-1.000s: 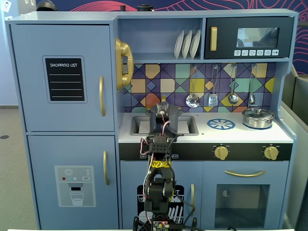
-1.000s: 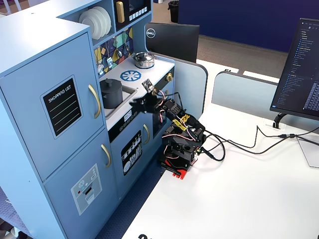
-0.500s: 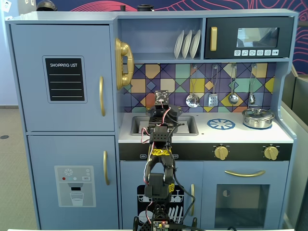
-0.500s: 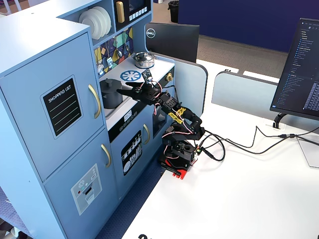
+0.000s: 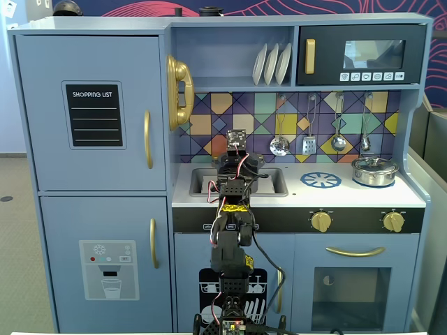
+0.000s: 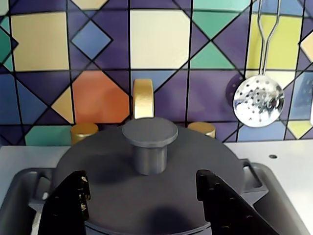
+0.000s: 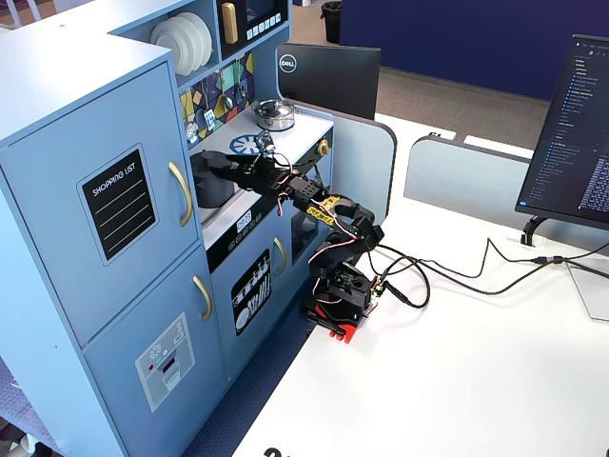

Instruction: Take off the lid from the gray recipient and place it on the counter

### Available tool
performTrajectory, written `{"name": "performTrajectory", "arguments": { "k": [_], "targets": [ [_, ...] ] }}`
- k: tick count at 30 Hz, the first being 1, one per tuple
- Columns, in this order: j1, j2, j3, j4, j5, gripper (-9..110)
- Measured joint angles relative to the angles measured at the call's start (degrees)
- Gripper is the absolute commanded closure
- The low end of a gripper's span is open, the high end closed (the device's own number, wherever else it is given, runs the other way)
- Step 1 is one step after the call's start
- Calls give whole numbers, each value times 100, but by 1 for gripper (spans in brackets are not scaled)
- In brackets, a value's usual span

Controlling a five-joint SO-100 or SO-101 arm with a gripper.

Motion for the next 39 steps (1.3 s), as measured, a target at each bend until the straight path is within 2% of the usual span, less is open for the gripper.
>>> {"name": "performTrajectory", "arguments": {
  "k": [15,21,39],
  "targets": [
    [0,-1415,-914,-457,0,88],
    [-114,-1564,-984,-510,-79,101],
    [-211,-1564,-1345,-773,0,101]
  ]
}}
